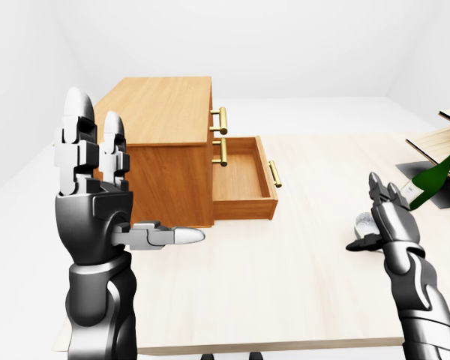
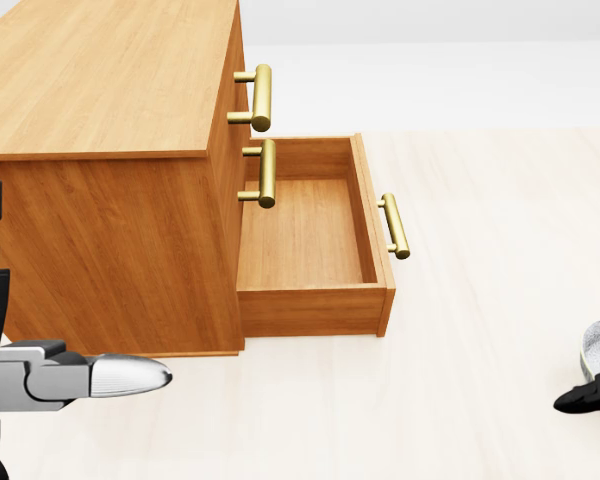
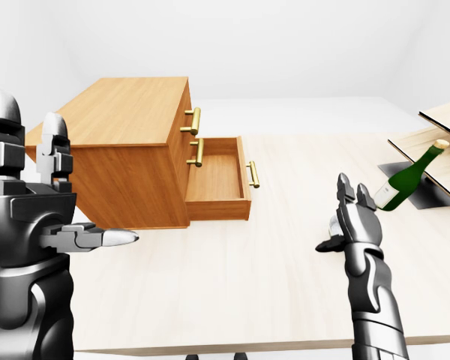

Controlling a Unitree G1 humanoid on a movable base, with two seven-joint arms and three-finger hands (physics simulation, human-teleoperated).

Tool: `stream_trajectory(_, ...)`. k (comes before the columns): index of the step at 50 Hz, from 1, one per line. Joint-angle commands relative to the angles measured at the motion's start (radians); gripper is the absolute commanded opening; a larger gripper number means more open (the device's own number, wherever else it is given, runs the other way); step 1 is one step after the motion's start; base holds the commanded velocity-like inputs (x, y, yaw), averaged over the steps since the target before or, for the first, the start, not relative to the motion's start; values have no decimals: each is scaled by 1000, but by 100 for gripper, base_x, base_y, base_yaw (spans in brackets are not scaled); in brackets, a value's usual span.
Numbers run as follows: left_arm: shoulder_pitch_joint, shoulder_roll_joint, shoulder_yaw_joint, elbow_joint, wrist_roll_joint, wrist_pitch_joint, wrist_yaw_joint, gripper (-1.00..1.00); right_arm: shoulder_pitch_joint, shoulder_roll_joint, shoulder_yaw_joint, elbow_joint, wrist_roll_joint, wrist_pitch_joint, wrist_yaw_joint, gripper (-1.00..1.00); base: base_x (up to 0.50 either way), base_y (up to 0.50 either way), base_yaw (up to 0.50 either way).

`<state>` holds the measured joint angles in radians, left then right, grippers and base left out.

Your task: Put the bowl on top of the cabinet.

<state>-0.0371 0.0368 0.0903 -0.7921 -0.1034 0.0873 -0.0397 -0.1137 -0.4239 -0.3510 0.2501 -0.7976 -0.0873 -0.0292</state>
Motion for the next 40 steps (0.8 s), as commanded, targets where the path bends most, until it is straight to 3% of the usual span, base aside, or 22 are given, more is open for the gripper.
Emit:
stream_trajectory(1,0,0,1,0,1,0,0,100,2,-4,13,51,-11,0,-33,100,0,0,0)
stream_trajectory(40,-1,0,2,4,1,0,0,100,-46,-68,38,244,-14,0,-131,100,0,0,0)
